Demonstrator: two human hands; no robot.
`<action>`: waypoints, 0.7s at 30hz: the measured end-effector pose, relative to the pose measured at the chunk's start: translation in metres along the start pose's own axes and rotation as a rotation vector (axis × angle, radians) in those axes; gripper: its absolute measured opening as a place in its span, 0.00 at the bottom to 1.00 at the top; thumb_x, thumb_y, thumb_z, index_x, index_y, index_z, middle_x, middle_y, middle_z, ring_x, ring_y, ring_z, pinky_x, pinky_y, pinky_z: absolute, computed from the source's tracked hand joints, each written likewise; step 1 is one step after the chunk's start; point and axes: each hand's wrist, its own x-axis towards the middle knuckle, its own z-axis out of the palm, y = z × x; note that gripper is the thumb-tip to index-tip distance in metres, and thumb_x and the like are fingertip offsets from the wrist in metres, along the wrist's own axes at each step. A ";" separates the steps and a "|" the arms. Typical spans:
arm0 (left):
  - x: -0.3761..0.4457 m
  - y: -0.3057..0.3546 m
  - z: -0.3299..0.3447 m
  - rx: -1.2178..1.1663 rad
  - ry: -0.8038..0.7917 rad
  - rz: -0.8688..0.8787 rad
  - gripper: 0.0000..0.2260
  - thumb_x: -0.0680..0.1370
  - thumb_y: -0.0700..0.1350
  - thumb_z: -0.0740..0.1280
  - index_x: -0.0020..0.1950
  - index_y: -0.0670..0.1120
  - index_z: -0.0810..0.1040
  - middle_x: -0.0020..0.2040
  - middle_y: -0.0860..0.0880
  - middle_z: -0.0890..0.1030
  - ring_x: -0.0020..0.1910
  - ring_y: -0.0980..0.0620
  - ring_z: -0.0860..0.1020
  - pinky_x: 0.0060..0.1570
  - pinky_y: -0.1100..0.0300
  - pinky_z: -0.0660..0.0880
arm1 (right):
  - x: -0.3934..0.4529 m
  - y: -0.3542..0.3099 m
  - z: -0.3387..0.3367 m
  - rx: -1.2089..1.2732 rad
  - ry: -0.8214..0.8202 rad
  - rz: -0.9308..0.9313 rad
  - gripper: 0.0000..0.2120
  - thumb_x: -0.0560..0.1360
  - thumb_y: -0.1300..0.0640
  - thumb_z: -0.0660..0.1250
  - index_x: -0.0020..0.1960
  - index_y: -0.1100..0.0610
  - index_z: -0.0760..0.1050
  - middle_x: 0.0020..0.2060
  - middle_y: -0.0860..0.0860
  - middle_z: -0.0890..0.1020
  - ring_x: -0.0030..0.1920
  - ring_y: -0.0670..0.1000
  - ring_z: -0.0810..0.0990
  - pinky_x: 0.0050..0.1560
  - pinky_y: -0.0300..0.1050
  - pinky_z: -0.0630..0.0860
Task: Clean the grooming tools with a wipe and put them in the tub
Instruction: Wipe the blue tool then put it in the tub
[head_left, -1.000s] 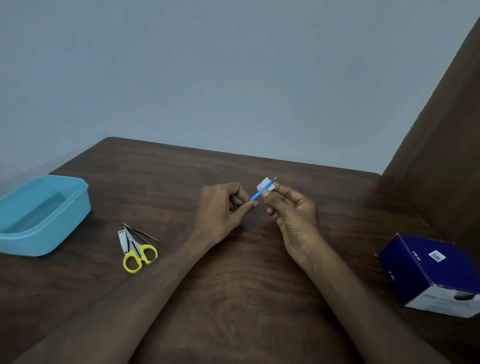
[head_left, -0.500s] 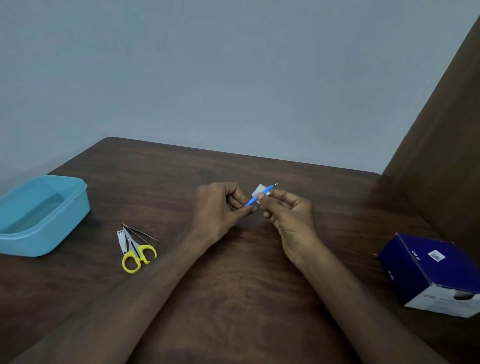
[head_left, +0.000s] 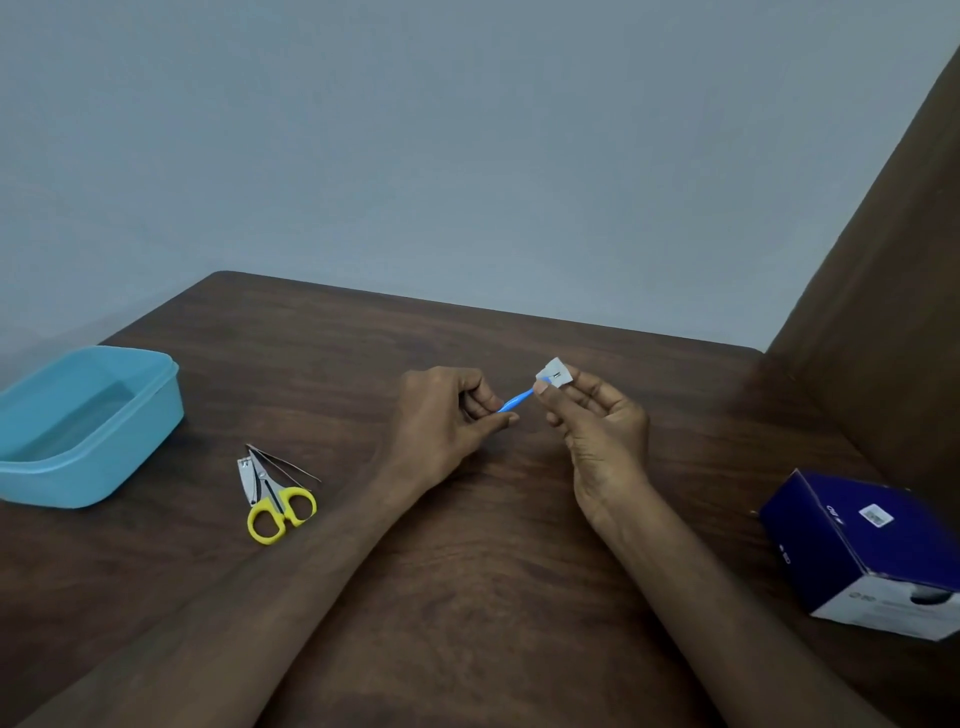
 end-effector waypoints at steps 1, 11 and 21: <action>0.000 0.000 0.000 -0.002 0.004 0.002 0.12 0.70 0.46 0.85 0.36 0.52 0.83 0.32 0.58 0.83 0.32 0.61 0.82 0.32 0.73 0.72 | -0.001 0.001 0.000 -0.038 -0.020 0.012 0.12 0.71 0.64 0.82 0.53 0.57 0.86 0.47 0.52 0.90 0.40 0.43 0.83 0.42 0.38 0.78; 0.000 0.000 -0.001 -0.008 0.019 0.003 0.10 0.71 0.47 0.84 0.37 0.49 0.85 0.31 0.59 0.83 0.31 0.61 0.82 0.32 0.73 0.71 | 0.000 0.000 -0.002 -0.048 -0.094 0.052 0.12 0.72 0.64 0.81 0.55 0.59 0.86 0.51 0.53 0.90 0.48 0.48 0.84 0.47 0.44 0.77; 0.000 -0.002 -0.001 0.003 0.027 0.017 0.12 0.72 0.46 0.83 0.36 0.52 0.82 0.32 0.59 0.83 0.32 0.61 0.82 0.33 0.73 0.71 | -0.006 0.003 0.000 -0.101 -0.156 0.054 0.13 0.72 0.64 0.81 0.55 0.60 0.86 0.48 0.54 0.90 0.48 0.49 0.85 0.46 0.45 0.77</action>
